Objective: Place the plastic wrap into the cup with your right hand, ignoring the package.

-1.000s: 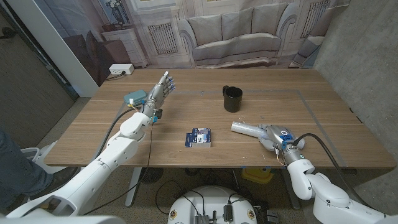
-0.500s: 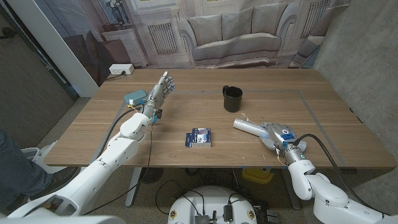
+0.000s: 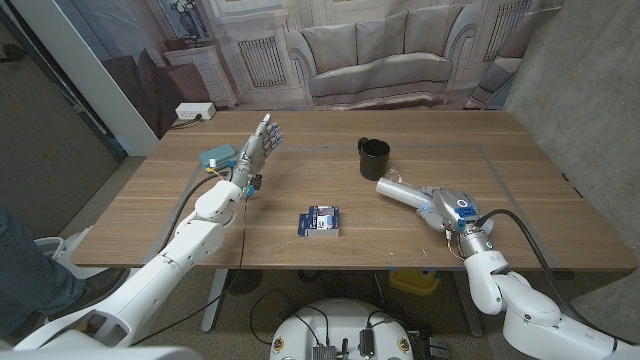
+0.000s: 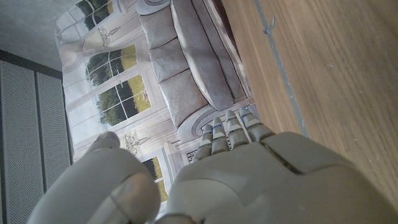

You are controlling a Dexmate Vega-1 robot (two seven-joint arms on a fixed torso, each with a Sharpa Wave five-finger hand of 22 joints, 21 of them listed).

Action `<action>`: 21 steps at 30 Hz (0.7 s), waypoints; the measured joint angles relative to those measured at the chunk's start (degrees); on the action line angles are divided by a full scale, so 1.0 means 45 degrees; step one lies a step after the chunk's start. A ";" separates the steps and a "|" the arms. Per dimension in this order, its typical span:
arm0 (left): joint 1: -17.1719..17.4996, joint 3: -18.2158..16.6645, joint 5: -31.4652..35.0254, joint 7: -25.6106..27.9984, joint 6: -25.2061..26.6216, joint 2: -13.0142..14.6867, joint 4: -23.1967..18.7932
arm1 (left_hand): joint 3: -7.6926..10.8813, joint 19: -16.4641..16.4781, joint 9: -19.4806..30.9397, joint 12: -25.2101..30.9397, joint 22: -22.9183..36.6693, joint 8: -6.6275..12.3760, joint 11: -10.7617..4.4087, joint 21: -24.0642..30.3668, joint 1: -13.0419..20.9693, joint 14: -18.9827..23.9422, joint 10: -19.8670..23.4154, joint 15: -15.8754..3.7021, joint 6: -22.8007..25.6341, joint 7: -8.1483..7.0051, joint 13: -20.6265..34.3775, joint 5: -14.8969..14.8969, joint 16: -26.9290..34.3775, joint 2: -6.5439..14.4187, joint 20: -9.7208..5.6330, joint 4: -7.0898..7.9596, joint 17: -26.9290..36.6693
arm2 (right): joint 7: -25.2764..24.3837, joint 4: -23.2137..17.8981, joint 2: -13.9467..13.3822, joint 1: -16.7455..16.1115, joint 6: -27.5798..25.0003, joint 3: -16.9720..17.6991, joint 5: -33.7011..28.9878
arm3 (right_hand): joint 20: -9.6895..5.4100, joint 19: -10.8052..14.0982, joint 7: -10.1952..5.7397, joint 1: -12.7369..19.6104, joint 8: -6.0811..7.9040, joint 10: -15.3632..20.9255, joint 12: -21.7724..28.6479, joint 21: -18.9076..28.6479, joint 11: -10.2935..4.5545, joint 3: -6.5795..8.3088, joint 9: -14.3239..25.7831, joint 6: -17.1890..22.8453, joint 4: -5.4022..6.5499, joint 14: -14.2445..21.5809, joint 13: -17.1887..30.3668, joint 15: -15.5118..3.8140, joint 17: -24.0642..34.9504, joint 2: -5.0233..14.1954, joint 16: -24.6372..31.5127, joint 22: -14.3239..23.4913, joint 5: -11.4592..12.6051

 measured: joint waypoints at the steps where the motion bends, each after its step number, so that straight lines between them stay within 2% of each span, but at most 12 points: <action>1: -0.0004 0.0001 0.0000 0.0000 0.0000 -0.0001 0.0002 | 0.0000 0.0000 0.0000 0.0000 0.0000 0.0000 0.0000 0.0000 0.0000 0.0000 0.0000 0.0000 0.0000 0.0000 0.0000 0.0000 0.0000 0.0000 0.0000 0.0000 0.0000 | -0.0038 0.0010 0.0019 -0.0020 0.0044 0.0075 0.0060 | 0.0000 0.0000 -0.0001 0.0000 0.0000 0.0001 0.0000 0.0000 0.0000 0.0000 0.0014 0.0001 0.0000 0.0000 0.0000 0.0000 0.0000 0.0000 -0.0001 0.0000 0.0000; 10: -0.0096 0.0005 -0.0001 -0.0021 -0.0002 -0.0020 0.0072 | -0.0054 0.0000 0.0000 0.0000 0.0000 0.0000 0.0000 0.0000 0.0000 0.0000 0.0000 0.0000 0.0000 0.0000 0.0000 0.0000 0.0000 0.0000 0.0000 0.0054 0.0000 | -0.0771 0.0054 0.0359 -0.0457 0.0968 0.0960 0.1118 | 0.0004 -0.0005 0.0043 0.0000 -0.0039 0.0115 -0.0072 0.0089 0.0112 0.0000 0.0165 0.0047 0.0000 0.0092 -0.0002 0.0003 -0.0001 0.0001 -0.0079 -0.0024 -0.0004; 21: -0.0204 0.0013 -0.0021 -0.0124 -0.0061 -0.0072 0.0199 | -0.0108 -0.0001 0.0000 0.0000 0.0000 0.0000 0.0000 0.0000 0.0035 0.0000 0.0000 0.0000 0.0000 0.0000 0.0001 0.0000 0.0000 0.0035 0.0002 0.0001 0.0000 | -0.1464 -0.0115 0.0718 -0.0918 0.1875 0.1825 0.1885 | 0.0007 -0.0008 0.0043 -0.0001 0.0015 0.0205 -0.0199 0.0196 0.0066 -0.0001 0.0355 0.0050 0.0001 0.0181 -0.0010 0.0003 -0.0006 0.0001 -0.0106 -0.0053 -0.0025</action>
